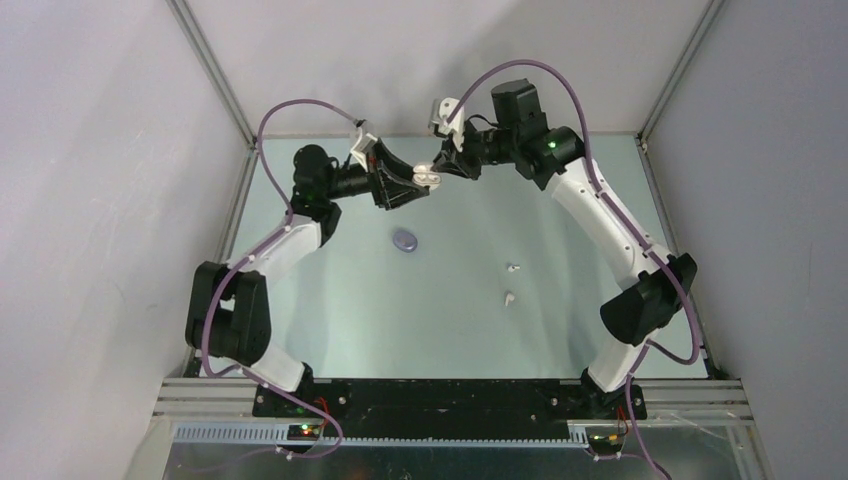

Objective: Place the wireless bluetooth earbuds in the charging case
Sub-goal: Pass from the left arm to the right

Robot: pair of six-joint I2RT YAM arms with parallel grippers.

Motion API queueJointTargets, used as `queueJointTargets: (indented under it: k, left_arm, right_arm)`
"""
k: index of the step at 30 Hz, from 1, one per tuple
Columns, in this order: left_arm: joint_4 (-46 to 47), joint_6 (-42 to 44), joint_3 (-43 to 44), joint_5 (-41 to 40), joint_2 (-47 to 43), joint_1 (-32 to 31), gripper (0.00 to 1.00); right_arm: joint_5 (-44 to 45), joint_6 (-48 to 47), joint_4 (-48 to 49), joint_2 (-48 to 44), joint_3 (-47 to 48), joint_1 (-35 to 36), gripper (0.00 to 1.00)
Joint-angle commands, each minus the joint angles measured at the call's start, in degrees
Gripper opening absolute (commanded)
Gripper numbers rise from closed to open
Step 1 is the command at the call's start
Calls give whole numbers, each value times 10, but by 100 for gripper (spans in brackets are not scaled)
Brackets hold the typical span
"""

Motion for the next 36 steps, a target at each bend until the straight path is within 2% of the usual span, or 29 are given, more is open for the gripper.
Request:
queueJointTargets:
  k: [1,5,8,10,18,24,31,36]
  left_arm:
    - [19,30,-5,-11,-31,2,54]
    - [58,28,-17,-4,-35,1,49]
    - [58,33,-16,1,-35,0,40]
    - [55,33,-15,1,-33,0,38]
    - [10,72,-17,-3,-37,0,46]
    - [4,81,-16,-1,-37,0,47]
    - [6,81,-16,0,-38,0,35]
    - [4,80,-15,0,-36,0,33]
  right_arm:
    - [30,-33,-4,-27,25,14,0]
    - [43,-33,-5,-23,23,19,0]
    - [50,-29,0,-21,23,20,0]
    - [53,-27,4,-20,25,21,0]
    - [62,-26,8,-23,30,22,0]
    - [71,-17,16,-21,29,19,0]
    - [72,-16,15,-17,29,21,0]
    - [75,-18,14,-15,29,24,0]
